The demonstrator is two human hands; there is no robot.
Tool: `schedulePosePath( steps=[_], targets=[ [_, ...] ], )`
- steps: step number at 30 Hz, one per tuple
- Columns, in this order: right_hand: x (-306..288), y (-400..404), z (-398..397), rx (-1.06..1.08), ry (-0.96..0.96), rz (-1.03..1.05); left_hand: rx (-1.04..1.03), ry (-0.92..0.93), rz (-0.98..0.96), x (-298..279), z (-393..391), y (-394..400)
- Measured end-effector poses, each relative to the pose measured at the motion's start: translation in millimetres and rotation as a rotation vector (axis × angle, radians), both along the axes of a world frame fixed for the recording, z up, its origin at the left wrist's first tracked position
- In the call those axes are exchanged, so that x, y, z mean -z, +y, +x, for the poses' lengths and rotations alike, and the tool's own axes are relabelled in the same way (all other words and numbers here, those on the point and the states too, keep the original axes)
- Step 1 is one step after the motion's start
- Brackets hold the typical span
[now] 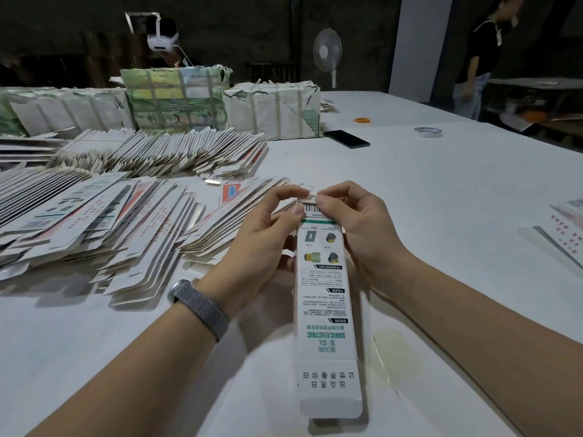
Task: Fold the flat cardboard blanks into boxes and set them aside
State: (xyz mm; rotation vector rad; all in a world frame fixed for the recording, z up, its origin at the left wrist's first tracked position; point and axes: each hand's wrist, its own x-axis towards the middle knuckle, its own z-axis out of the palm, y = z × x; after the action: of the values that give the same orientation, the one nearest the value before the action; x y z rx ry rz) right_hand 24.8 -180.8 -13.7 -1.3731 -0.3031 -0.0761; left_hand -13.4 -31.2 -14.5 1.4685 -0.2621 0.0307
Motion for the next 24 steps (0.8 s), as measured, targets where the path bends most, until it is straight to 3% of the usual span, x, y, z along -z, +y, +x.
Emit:
schedulePosePath(
  steps=[6, 24],
  targets=[
    [0.4, 0.8, -0.1, -0.063, 0.154, -0.033, -0.005, 0.006, -0.007, 2.6, -0.6, -1.5],
    [-2.6, 1.6, -5.1, -0.018, 0.128, -0.048, 0.086, 0.035, 0.027, 4.4, -0.3, 1.4]
  ],
)
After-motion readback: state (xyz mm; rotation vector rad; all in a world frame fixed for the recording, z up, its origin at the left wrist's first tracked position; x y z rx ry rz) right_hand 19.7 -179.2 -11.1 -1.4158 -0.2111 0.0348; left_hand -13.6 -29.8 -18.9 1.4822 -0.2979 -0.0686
